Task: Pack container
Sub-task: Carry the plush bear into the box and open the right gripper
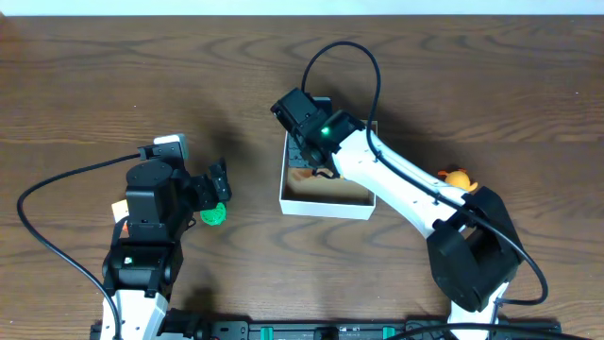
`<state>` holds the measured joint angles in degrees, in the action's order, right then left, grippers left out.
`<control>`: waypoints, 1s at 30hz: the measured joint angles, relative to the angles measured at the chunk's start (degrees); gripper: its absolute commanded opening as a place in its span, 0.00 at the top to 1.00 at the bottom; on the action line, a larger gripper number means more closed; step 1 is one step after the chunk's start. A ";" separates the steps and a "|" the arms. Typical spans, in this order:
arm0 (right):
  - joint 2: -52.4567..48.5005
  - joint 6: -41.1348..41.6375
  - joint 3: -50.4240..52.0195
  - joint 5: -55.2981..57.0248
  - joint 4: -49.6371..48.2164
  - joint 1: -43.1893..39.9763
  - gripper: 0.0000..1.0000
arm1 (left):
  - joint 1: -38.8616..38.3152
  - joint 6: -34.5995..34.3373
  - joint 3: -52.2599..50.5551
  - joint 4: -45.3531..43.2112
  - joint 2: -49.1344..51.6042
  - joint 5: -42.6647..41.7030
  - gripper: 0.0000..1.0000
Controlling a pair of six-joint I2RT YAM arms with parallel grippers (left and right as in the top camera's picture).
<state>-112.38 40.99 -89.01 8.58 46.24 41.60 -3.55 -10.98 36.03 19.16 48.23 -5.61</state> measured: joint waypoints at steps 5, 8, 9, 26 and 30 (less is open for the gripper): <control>0.00 -0.46 0.00 1.22 -0.02 -1.29 0.62 | 0.00 0.00 0.00 0.00 0.00 0.00 0.02; 0.00 -0.74 0.00 1.51 0.02 -1.62 0.54 | 0.00 0.00 0.00 0.00 0.00 0.00 0.02; 0.00 -0.70 0.00 1.55 0.07 -1.62 0.52 | 0.00 0.00 0.00 0.00 0.00 0.00 0.02; 0.00 -0.87 0.00 1.79 2.10 -1.62 0.48 | 0.00 0.00 0.00 0.00 0.00 0.00 0.02; 0.00 -0.87 0.00 2.62 2.10 -1.62 0.41 | 0.00 0.00 0.00 0.00 0.00 0.00 0.02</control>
<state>-112.38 40.12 -89.01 11.20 48.34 39.99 -3.55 -10.98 36.03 19.16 48.23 -5.61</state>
